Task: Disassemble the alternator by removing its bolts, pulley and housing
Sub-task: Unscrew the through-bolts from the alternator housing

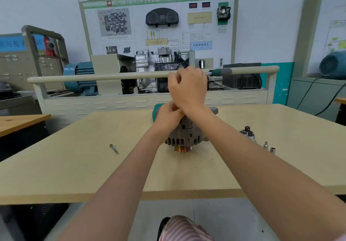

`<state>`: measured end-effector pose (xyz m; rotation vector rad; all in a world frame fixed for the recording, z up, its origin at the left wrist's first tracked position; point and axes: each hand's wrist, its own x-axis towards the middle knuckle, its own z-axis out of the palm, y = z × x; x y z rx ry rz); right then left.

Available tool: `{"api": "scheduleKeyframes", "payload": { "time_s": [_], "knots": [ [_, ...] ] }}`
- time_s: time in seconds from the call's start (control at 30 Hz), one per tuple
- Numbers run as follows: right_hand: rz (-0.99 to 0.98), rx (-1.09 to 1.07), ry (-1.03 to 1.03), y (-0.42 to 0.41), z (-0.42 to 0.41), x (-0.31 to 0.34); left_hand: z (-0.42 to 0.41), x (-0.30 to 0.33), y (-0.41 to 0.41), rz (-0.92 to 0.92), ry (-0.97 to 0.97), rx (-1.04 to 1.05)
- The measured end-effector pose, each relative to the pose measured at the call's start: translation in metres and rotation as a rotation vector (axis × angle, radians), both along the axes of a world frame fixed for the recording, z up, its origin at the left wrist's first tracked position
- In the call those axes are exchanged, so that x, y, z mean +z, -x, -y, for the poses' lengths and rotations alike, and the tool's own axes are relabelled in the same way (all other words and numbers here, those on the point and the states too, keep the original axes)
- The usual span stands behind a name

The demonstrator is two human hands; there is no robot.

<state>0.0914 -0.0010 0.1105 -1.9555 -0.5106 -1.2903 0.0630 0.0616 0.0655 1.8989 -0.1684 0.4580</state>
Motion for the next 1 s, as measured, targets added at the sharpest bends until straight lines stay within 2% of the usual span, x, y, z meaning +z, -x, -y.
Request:
{"api": "scheduleKeyframes", "payload": {
  "time_s": [0.07,0.17,0.23,0.3,0.37,0.47,0.53,0.57,0.63,0.77,0.9,1.0],
  "knots": [
    [-0.095,0.272,-0.165,-0.001,0.003,0.006,0.000,0.002,0.003,-0.002,-0.014,-0.045],
    [-0.348,0.710,-0.527,-0.003,0.009,0.016,-0.001,0.004,0.005,-0.022,-0.039,-0.107],
    [-0.433,0.893,-0.720,-0.005,0.011,0.021,-0.002,0.004,0.004,-0.036,-0.039,-0.106],
    [-0.451,0.979,-0.804,-0.005,0.010,0.021,-0.002,0.003,0.003,-0.035,-0.026,-0.096],
    [-0.394,0.813,-0.666,-0.003,0.005,0.016,-0.003,0.002,0.002,-0.017,-0.004,-0.087],
    [-0.115,0.263,-0.216,-0.004,-0.002,-0.002,-0.004,0.000,0.000,-0.002,0.024,-0.027],
    [0.028,-0.134,-0.002,-0.004,-0.003,-0.011,-0.004,0.000,-0.003,-0.022,0.024,0.012],
    [0.045,-0.245,0.055,-0.003,-0.003,-0.013,-0.003,0.000,-0.003,-0.034,0.017,0.025],
    [0.029,-0.259,0.061,-0.003,-0.004,-0.013,-0.002,0.000,-0.003,-0.042,0.003,0.040],
    [-0.049,0.129,-0.200,-0.001,-0.006,-0.002,-0.002,0.001,-0.001,-0.019,-0.003,0.008],
    [-0.351,0.662,-0.587,-0.003,0.005,0.015,-0.002,0.004,0.002,-0.038,-0.016,-0.064],
    [-0.425,0.824,-0.751,-0.004,0.006,0.021,0.000,0.003,0.001,-0.035,-0.021,-0.060]
  ]
}}
